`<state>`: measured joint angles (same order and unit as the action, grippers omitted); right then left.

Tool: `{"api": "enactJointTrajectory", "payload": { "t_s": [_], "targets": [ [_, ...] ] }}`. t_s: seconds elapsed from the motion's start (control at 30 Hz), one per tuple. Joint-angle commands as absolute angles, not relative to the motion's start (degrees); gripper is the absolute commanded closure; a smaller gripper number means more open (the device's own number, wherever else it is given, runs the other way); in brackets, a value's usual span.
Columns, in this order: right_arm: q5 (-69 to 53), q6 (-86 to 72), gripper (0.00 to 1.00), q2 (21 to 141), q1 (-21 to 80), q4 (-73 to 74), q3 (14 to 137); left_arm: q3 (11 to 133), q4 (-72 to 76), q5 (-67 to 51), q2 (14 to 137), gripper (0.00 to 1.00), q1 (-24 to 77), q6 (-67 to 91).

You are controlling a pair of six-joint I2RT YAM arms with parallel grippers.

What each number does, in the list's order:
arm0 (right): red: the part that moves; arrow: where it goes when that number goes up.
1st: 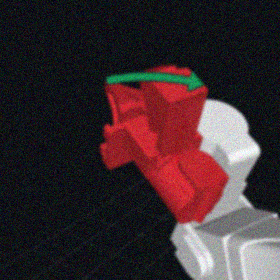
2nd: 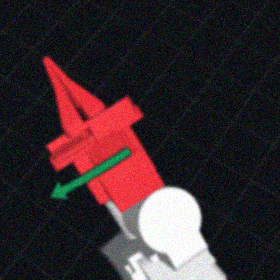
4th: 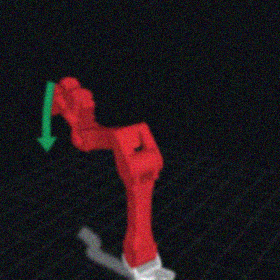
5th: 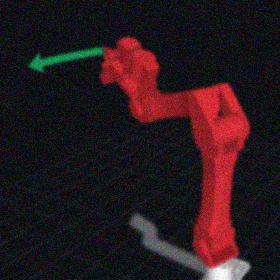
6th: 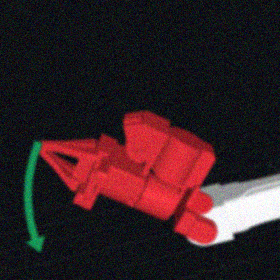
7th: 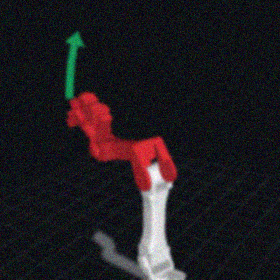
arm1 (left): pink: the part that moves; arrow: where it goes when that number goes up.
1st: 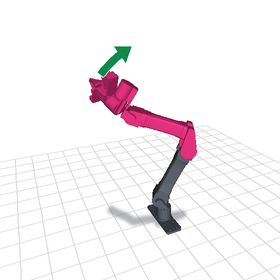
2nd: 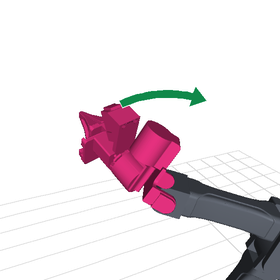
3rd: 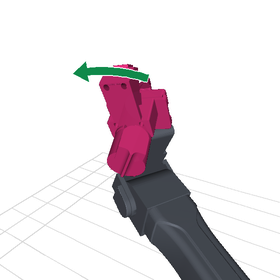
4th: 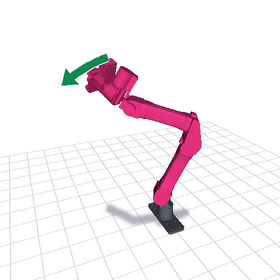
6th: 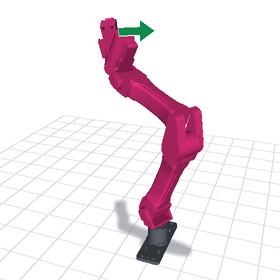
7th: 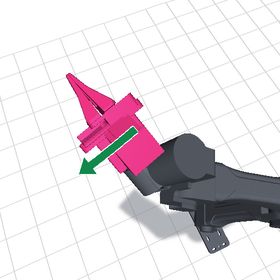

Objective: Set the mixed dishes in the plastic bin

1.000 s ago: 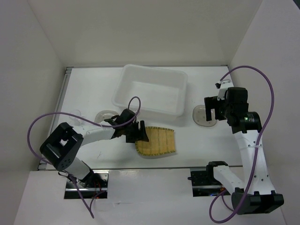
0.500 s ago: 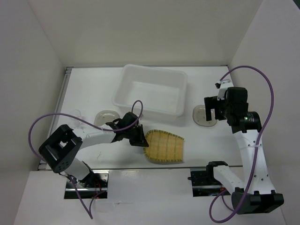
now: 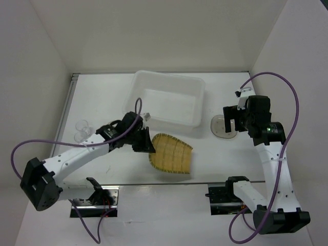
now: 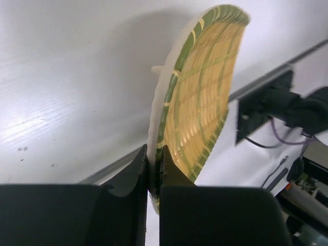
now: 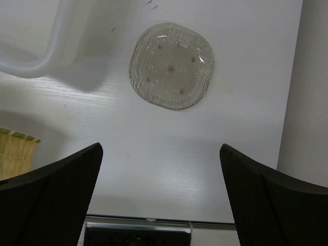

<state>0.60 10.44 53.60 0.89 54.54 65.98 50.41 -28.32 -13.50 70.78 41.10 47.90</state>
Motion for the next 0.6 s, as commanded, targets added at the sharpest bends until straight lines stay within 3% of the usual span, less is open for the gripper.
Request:
{"api": "enactJointTrajectory", "payload": {
  "t_s": [0.0, 0.2, 0.57],
  "targets": [
    [0.35, 11.16, 0.0, 52.21, 1.41, 54.58, 65.65, 64.54, -35.48, -16.17, 67.58, 1.0, 38.77, 43.52],
    [0.88, 11.16, 0.0, 51.68, 1.41, 54.58, 65.65, 82.33, -39.11, -22.76, 77.93, 1.0, 36.04, 37.8],
    [0.88, 11.16, 0.0, 49.31, 1.41, 54.58, 65.65, 126.18, -55.26, -17.95, 107.45, 1.0, 21.19, 22.6]
  ]
}}
